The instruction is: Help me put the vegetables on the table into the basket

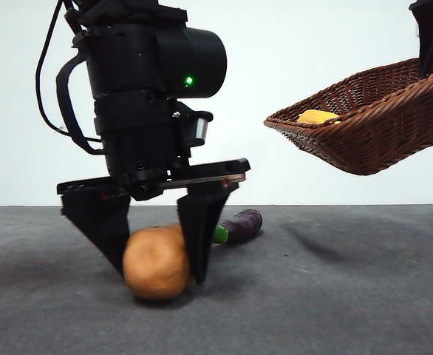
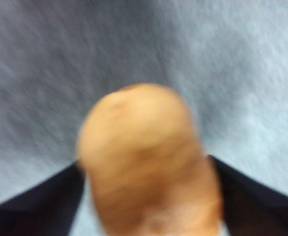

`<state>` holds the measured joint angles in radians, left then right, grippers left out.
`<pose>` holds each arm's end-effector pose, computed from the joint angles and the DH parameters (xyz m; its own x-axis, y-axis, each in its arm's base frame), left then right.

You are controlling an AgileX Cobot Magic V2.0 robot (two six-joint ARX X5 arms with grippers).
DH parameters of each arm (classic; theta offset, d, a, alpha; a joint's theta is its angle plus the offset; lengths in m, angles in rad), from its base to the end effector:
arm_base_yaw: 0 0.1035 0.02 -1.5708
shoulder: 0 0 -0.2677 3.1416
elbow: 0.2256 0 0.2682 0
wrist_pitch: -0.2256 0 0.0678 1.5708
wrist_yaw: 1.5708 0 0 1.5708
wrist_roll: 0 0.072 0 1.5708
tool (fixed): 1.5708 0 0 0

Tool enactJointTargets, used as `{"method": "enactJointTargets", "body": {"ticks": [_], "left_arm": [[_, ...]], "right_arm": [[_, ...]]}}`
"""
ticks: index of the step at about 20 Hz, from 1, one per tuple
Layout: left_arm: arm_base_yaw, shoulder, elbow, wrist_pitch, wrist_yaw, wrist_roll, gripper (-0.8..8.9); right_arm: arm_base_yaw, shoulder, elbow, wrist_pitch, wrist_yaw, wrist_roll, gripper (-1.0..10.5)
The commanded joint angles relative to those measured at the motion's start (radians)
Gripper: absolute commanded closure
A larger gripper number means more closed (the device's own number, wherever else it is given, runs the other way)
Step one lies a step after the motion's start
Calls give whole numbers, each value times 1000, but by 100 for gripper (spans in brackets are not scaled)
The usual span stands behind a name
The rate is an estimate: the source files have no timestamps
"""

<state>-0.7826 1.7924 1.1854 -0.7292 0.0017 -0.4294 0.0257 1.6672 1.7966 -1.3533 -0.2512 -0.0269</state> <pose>0.2554 -0.2541 0.1289 0.1636 -0.1651 -0.9726 0.3543 0.9300 -0.0983 0.3434 0.0267 0.3338 0.3228 0.2569 -0.9109 -0.1346 0.9651 0.2245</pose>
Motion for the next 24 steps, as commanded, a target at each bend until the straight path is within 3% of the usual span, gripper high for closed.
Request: {"method": "enactJointTargets", "body": {"ticks": [1, 8, 12, 15, 18, 24], "left_arm": [[-11, -27, -6, 13, -5, 32, 821], [-39, -247, -5, 21, 0, 33, 821], [-106, -404, -5, 87, 5, 33, 821], [-165, -454, -5, 190, 5, 37, 821], [-209, -454, -5, 288, 5, 96, 821], [-236, -409, -6, 300, -53, 145, 818]], "right_arm": [[1, -8, -1, -6, -10, -7, 955], [1, -8, -1, -5, -10, -3, 954], [17, -8, -1, -11, -11, 13, 955], [69, -8, -1, -16, -10, 24, 955], [156, -8, -1, -16, -5, 32, 955], [303, -8, -1, -18, -3, 54, 955]]}}
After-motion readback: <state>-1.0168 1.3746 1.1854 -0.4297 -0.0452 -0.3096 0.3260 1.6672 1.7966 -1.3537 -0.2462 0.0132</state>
